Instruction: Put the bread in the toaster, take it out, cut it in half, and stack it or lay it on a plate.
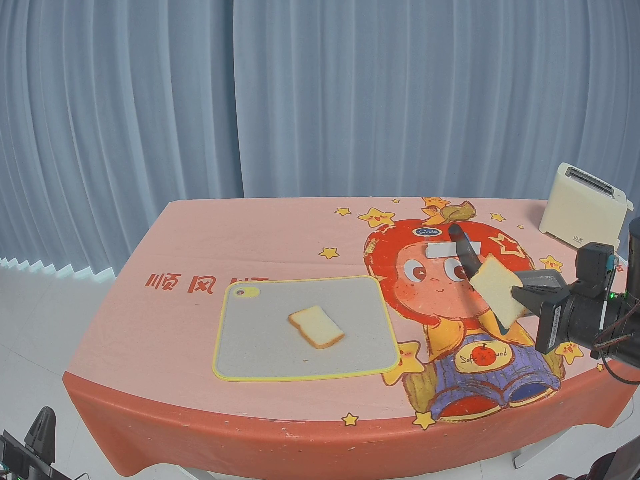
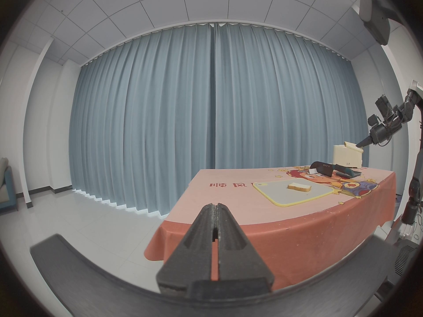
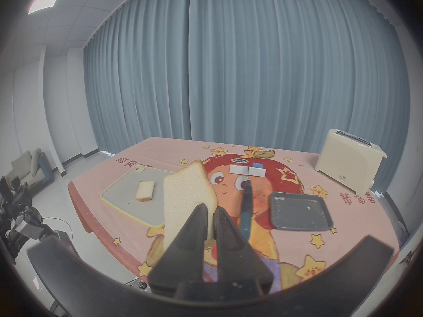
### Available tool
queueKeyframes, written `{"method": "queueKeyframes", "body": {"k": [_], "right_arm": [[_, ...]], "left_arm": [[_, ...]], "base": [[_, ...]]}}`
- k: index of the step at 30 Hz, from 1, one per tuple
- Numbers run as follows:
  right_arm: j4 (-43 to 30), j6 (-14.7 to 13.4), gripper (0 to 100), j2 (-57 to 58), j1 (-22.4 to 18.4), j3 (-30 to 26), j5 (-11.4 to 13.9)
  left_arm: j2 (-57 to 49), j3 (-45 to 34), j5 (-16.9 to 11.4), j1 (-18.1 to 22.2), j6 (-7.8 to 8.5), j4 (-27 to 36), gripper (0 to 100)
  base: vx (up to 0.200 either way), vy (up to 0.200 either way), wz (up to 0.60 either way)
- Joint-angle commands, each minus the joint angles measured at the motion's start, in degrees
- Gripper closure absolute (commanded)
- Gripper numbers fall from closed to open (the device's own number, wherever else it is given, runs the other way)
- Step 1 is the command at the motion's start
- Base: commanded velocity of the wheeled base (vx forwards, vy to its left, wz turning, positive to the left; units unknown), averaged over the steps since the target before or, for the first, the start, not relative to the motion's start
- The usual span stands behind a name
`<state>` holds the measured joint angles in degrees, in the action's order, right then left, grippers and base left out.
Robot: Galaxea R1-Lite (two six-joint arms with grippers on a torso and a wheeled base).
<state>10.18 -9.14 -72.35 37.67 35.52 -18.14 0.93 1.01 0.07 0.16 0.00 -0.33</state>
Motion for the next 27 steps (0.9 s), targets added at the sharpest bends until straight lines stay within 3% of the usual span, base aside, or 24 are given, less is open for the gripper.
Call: {"method": "queueKeyframes", "body": {"k": [1,16,27], "right_arm": [[0.0,-0.1,100,0.7,0.0,0.0,-0.1],[0.2,-0.9,100,1.3,-1.1,1.2,-0.1],[0.2,-0.9,100,-0.3,-9.5,3.5,1.5]], "left_arm": [[-0.9,-1.0,0.0,0.0,-0.18,0.0,100],[-0.9,-1.0,0.0,0.0,-0.18,-0.1,100],[-0.9,-1.0,-0.1,0.0,-0.18,-0.1,100]], "base": [[0.000,-0.200,0.00],[0.000,-0.200,0.00],[0.000,0.000,0.00]]}}
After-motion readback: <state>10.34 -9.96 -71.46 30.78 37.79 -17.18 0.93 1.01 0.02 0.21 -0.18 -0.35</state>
